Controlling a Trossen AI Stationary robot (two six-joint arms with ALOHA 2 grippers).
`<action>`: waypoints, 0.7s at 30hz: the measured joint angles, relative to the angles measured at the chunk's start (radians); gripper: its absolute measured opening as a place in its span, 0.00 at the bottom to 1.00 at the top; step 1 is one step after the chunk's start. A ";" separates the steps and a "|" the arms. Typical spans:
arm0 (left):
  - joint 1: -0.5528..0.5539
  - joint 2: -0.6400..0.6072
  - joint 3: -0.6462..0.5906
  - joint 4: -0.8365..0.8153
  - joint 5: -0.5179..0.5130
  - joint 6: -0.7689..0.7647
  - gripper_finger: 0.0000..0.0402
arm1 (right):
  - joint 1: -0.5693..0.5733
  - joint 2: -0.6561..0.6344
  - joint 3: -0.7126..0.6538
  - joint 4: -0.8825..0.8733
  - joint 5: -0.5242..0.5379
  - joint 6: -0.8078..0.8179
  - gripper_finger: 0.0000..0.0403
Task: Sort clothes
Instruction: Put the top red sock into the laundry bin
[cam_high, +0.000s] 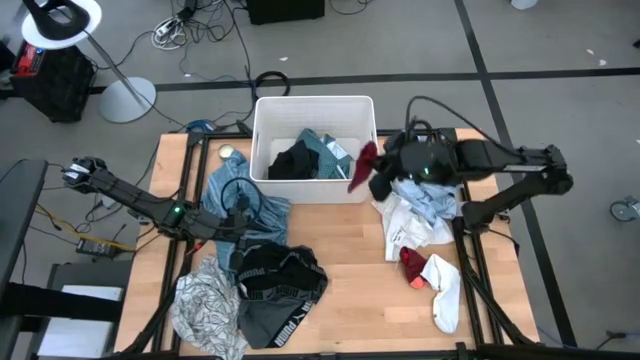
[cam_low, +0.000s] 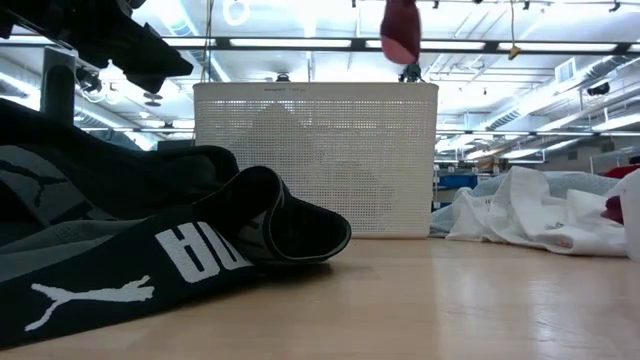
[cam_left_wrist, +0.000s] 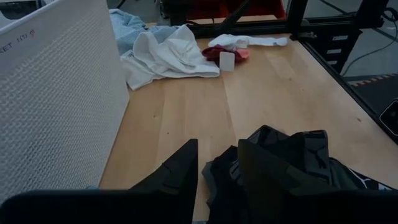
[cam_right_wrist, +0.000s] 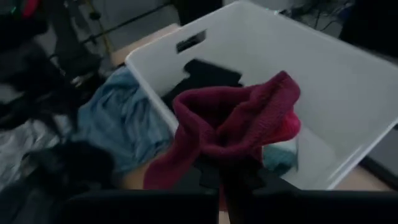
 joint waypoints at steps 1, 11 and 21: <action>0.000 0.000 0.000 0.000 0.000 0.000 0.30 | -0.030 0.007 0.000 0.027 -0.012 -0.023 0.00; 0.000 0.000 0.000 0.000 0.000 0.003 0.30 | -0.267 0.108 0.000 0.215 -0.091 -0.197 0.03; 0.000 0.000 0.000 -0.003 0.000 0.003 0.30 | -0.376 0.244 -0.001 0.235 -0.266 -0.183 0.09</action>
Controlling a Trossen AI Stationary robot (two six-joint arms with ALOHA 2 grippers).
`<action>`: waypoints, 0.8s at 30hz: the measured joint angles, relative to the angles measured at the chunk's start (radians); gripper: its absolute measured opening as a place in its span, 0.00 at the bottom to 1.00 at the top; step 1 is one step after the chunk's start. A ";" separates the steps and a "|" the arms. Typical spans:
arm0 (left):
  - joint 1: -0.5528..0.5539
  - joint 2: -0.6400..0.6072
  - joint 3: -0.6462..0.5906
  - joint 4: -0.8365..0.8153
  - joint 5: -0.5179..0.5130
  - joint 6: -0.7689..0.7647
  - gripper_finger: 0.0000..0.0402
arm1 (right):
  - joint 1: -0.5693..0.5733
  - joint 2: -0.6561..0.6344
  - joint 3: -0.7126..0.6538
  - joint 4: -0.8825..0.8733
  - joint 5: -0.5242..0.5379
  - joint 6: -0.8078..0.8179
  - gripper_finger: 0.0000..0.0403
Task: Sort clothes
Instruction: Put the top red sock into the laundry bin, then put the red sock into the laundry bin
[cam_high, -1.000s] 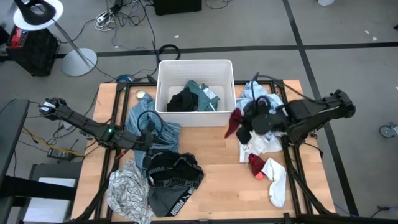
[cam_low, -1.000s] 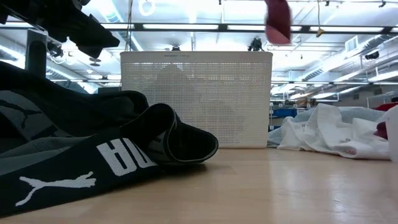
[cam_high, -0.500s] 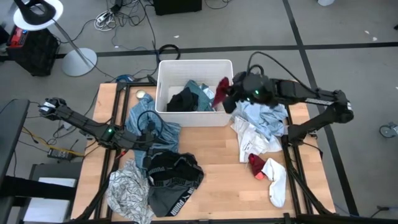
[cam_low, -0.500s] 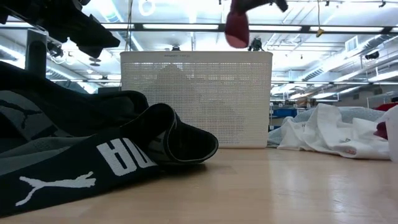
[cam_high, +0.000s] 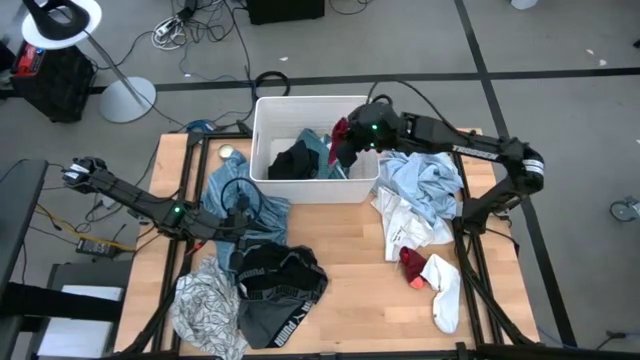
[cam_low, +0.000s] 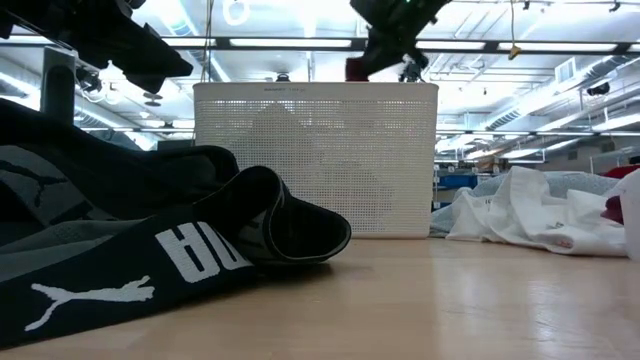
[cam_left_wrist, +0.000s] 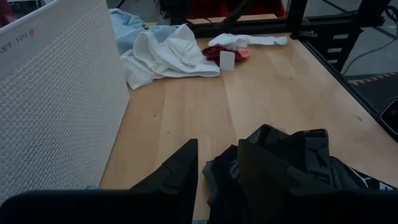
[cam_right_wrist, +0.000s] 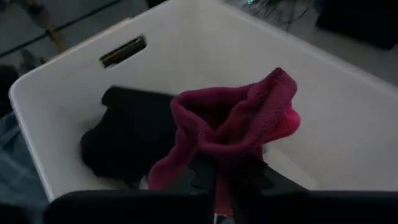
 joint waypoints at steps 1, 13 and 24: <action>0.000 0.000 0.000 0.000 0.000 0.000 0.30 | -0.004 0.011 0.000 0.000 -0.022 0.001 0.11; 0.000 0.000 0.000 -0.002 0.000 0.000 0.30 | -0.005 -0.018 0.000 -0.026 -0.063 0.004 0.32; 0.000 0.000 0.000 -0.016 0.000 -0.011 0.30 | 0.078 -0.169 0.000 -0.349 -0.137 0.144 0.33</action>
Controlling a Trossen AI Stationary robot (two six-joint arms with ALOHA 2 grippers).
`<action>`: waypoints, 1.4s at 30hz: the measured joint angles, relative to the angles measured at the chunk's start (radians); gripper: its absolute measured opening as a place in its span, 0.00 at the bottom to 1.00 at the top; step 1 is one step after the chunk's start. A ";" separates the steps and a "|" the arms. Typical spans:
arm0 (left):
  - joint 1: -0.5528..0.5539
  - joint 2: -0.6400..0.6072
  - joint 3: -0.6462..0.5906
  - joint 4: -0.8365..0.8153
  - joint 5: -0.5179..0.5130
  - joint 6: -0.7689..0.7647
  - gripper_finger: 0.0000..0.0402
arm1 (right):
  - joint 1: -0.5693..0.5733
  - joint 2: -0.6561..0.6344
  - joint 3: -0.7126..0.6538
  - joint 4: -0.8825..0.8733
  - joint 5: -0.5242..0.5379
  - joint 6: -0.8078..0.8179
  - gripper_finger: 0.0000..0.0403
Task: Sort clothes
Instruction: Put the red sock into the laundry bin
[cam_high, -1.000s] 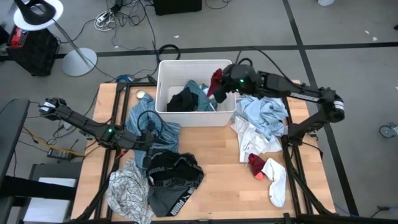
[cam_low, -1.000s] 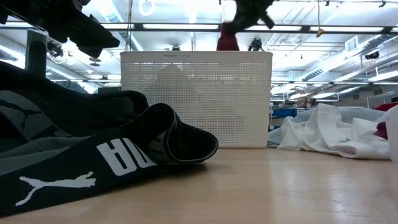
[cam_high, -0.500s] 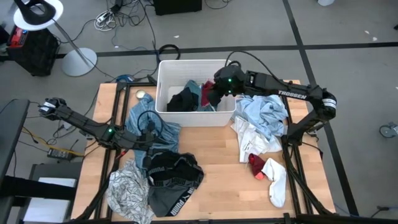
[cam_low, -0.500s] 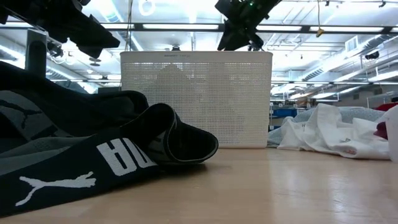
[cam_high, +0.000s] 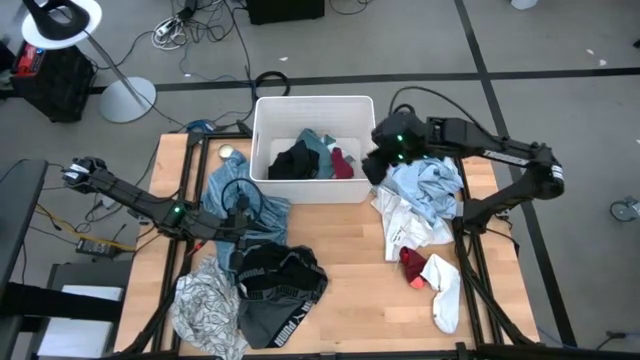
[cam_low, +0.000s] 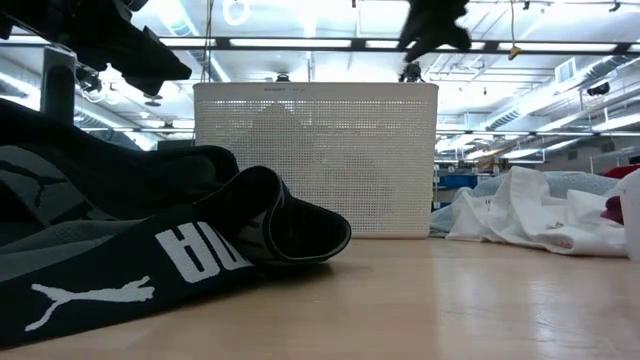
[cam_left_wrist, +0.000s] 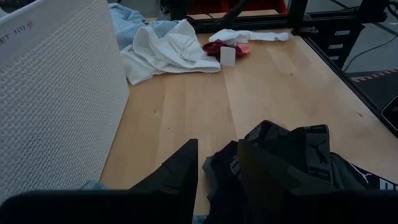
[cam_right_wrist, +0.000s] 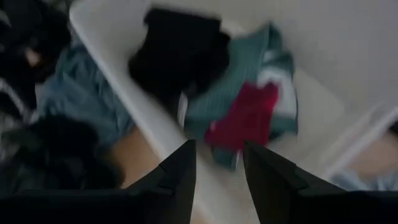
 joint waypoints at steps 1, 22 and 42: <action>0.000 0.000 0.000 0.000 0.000 -0.002 0.30 | 0.018 -0.009 0.000 -0.032 0.000 0.015 0.33; 0.000 0.000 0.000 -0.003 0.000 -0.019 0.30 | 0.659 -0.184 -0.427 -0.108 0.204 0.680 0.32; 0.000 0.000 0.000 -0.003 0.000 -0.020 0.30 | 0.865 -0.177 -0.719 -0.026 0.082 1.125 0.32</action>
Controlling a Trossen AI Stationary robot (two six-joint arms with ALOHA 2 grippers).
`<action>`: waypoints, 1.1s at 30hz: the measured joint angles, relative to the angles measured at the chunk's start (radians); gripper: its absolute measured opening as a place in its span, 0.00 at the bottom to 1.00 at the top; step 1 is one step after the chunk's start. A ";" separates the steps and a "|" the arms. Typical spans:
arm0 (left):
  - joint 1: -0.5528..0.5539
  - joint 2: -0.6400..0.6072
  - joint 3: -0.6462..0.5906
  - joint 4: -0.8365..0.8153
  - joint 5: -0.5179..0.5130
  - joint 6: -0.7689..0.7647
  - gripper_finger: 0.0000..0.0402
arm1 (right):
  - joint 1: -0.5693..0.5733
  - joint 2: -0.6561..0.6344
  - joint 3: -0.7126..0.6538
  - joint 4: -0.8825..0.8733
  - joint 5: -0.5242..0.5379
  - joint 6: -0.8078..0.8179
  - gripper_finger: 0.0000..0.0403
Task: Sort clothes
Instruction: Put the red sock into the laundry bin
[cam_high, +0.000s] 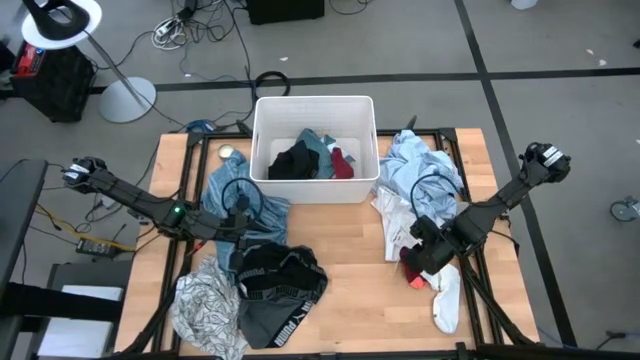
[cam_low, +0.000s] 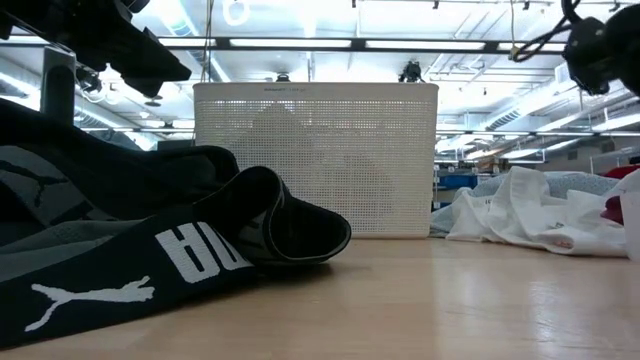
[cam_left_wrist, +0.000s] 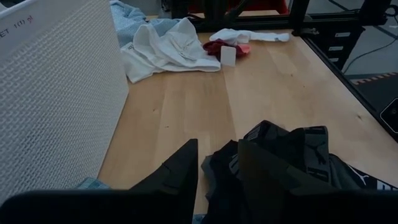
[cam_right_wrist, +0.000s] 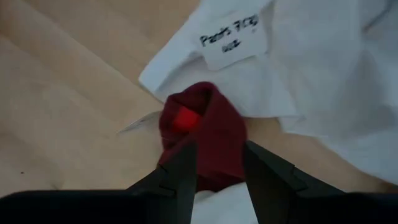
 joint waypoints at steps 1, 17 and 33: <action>0.000 0.000 0.000 0.000 0.000 0.000 0.30 | 0.002 0.000 -0.013 0.025 -0.001 0.003 0.32; 0.000 0.000 0.000 0.000 0.000 0.000 0.30 | 0.006 0.283 -0.081 0.197 -0.056 -0.046 0.32; 0.000 0.000 0.000 0.001 0.000 0.000 0.30 | 0.001 0.246 0.016 0.181 0.028 -0.106 0.02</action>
